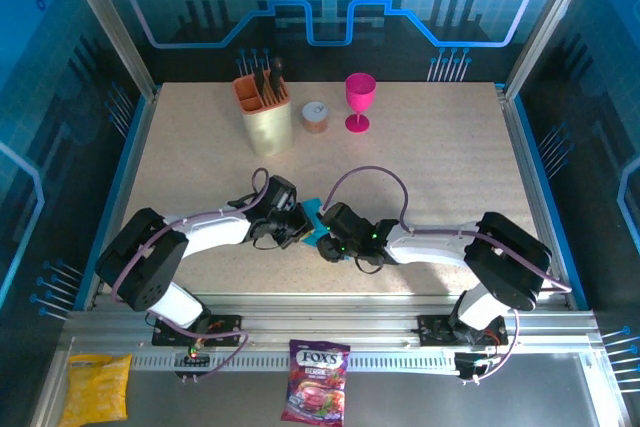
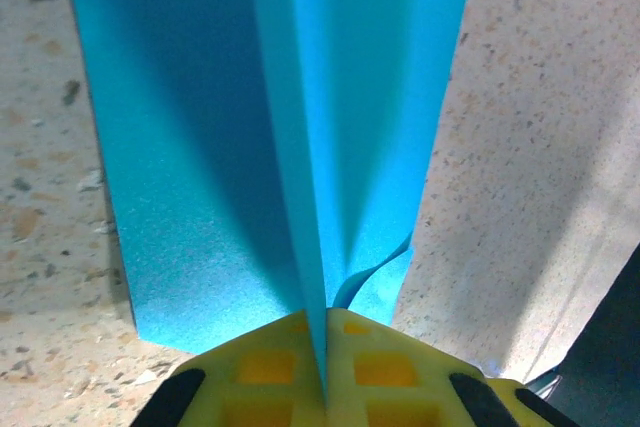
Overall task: Fold a paper plane with a square sheet of paper (pick it up from the middle)
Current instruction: Fourth fold the wing at the center of the table.
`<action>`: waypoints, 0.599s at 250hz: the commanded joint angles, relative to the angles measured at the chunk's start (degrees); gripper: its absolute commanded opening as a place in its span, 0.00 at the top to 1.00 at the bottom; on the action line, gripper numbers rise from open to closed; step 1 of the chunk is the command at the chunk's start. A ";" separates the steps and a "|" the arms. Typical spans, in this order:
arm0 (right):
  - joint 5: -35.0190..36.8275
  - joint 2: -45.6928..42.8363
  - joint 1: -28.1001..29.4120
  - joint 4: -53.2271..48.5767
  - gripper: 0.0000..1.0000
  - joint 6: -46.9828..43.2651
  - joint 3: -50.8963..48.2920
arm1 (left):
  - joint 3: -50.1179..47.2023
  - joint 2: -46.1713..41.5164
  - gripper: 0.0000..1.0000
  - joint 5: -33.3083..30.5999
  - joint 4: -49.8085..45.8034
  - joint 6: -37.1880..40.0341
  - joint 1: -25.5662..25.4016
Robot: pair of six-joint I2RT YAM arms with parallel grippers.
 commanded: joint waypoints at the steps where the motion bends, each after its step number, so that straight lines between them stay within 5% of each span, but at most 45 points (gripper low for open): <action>1: 1.39 -0.38 0.23 -1.55 0.64 -1.71 0.69 | -1.15 -1.40 1.00 1.23 -1.11 -3.04 -0.42; 150: 4.24 3.90 2.42 -2.76 0.59 -2.90 3.33 | -1.37 -4.02 1.00 2.33 -1.75 -7.98 -0.39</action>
